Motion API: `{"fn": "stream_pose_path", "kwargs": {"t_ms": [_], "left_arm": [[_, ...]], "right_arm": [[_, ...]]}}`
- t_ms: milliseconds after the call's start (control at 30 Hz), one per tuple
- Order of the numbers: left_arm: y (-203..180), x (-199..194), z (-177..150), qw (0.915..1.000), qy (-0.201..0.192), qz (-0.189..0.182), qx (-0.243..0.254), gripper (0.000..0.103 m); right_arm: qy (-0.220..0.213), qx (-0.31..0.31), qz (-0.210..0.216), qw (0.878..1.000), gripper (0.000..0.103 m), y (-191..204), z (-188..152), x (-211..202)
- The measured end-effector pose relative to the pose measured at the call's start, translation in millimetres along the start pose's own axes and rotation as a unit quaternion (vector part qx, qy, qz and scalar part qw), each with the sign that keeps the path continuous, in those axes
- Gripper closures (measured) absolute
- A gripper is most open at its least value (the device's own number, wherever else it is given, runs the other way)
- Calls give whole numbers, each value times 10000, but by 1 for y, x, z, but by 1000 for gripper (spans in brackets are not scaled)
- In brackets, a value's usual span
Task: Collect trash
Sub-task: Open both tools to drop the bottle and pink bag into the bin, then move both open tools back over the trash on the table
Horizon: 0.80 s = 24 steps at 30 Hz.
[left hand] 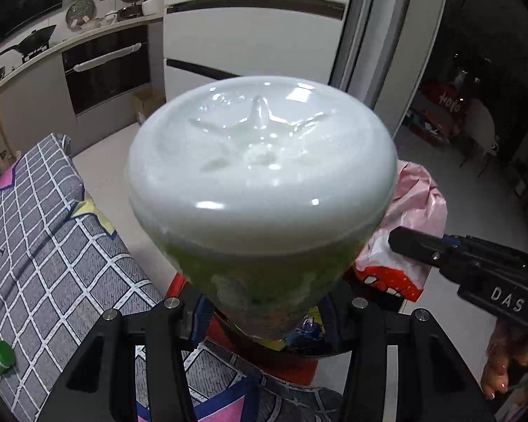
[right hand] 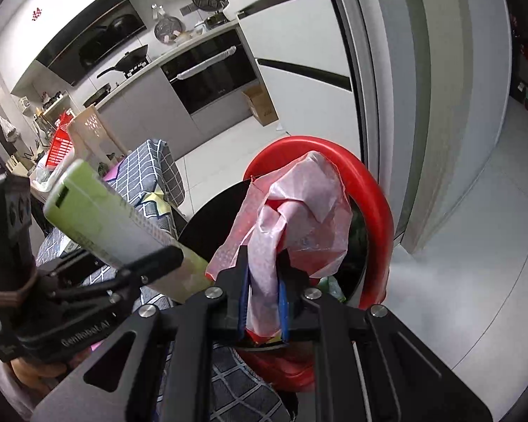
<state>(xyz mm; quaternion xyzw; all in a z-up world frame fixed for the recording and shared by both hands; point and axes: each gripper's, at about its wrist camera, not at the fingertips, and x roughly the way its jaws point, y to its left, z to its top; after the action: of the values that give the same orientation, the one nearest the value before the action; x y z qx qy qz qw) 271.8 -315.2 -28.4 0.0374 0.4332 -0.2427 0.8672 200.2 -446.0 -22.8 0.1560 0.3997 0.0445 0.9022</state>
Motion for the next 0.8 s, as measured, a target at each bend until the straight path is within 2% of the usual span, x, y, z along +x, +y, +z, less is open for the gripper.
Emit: {"fn": "stream_pose_path", "kwargs": {"t_ms": [133, 200, 267, 300, 600, 800], "left_arm": [[4, 1, 4, 9998, -118, 84, -104, 0], [5, -3, 6, 9997, -225, 113, -80, 0], [5, -4, 8, 9996, -212, 175, -73, 0], [7, -7, 5, 9995, -222, 195, -91, 0], [29, -30, -14, 9985, -339, 355, -254, 0], [43, -58, -33, 9970, -498, 514, -306, 0]], "right_arm": [[126, 28, 124, 9998, 87, -5, 6, 13], [174, 3, 95, 9998, 78, -5, 6, 17], [211, 35, 98, 9997, 54, -7, 6, 19], [196, 90, 107, 9997, 50, -8, 6, 18], [51, 309, 189, 9993, 44, -11, -1, -2], [-71, 317, 276, 9991, 34, 0, -8, -19]]}}
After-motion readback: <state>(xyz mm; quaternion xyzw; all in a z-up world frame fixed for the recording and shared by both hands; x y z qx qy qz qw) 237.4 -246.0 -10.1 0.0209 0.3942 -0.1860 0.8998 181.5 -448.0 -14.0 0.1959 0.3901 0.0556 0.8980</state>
